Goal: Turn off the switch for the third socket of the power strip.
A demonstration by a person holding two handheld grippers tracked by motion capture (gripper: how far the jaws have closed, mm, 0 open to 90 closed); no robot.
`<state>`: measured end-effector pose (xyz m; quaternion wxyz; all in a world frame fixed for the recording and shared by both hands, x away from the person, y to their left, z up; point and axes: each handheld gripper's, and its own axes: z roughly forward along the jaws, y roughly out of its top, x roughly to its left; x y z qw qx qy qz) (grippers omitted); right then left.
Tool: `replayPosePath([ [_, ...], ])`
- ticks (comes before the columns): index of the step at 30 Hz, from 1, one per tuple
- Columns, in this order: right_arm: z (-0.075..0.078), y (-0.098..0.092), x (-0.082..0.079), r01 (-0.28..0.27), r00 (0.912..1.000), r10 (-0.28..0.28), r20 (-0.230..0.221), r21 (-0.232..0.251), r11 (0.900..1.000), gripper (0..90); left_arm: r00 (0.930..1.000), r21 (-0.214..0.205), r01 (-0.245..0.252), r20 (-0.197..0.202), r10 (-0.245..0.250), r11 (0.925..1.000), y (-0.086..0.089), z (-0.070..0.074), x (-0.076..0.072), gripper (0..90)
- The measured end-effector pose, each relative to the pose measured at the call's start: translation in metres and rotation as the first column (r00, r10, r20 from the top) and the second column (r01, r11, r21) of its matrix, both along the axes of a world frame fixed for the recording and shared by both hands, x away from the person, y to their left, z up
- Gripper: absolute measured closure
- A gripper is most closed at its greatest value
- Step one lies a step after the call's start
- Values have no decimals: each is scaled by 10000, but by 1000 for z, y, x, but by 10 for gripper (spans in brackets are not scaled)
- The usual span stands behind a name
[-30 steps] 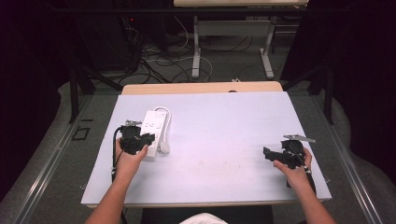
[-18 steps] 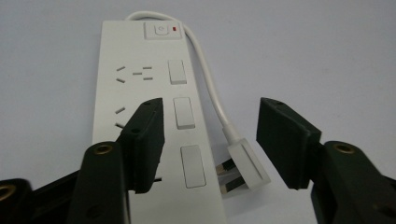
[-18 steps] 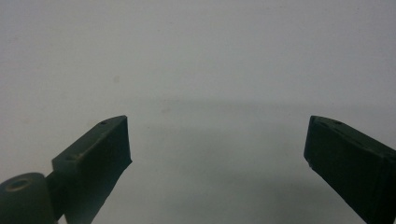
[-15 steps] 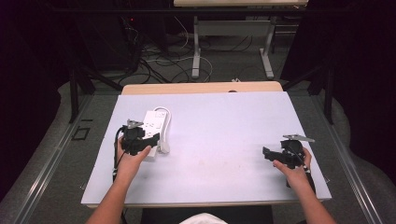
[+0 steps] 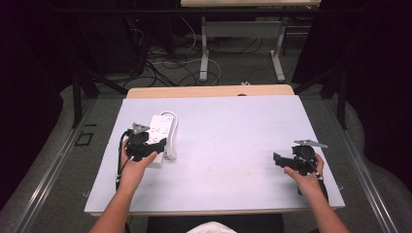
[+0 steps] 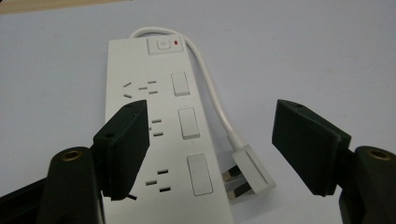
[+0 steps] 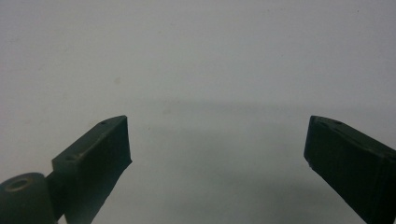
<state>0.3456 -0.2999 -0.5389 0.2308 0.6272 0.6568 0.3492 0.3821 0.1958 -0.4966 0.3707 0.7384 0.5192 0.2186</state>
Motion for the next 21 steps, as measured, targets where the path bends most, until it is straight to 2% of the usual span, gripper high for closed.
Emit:
replayPosePath([
  [2, 0, 1, 0, -3, 10000, 3, -1, 35, 10000, 64, 9999, -149, 92, 59, -91, 9998, -2, -1, 0, 268],
  [5, 1, 1, 0, 7, 10000, -7, 22, 41, 10000, 64, 9987, 37, 500, -62, -499, 9987, -4, 0, -1, 251],
  [7, 1, 0, 0, 6, 10000, -7, 50, 35, 10000, 65, 9983, -49, 584, 4, -584, 9983, -6, -1, -1, 193],
  [8, 1, 0, 0, 12, 10000, -12, 46, 37, 10000, 64, 9978, -172, 645, -127, -647, 9978, -7, 0, -2, 169],
  [11, 1, 1, -1, 51, 10000, -51, 20, 79, 10000, 64, 9969, -253, 773, -139, -777, 9967, -9, 2, -4, 142],
  [15, 1, 1, -1, 27, 10000, -27, 59, 30, 10000, 64, 9940, -391, 1089, -45, -1092, 9933, -12, 3, -7, 0],
  [17, 2, 1, -1, 43, 10000, -43, 64, 45, 10000, 64, 9934, -537, 1149, 19, -1150, 9919, -14, 3, -8, 2],
  [20, 2, 1, -1, 11, 9999, -12, 106, 64, 10000, 64, 9943, -967, 1065, 2, -1070, 9896, -16, 4, -11, 1],
  [21, 2, 1, -2, -9, 9999, 9, 114, 64, 10000, 64, 9920, -999, 1246, -72, -1260, 9872, -14, 5, -12, 2],
])
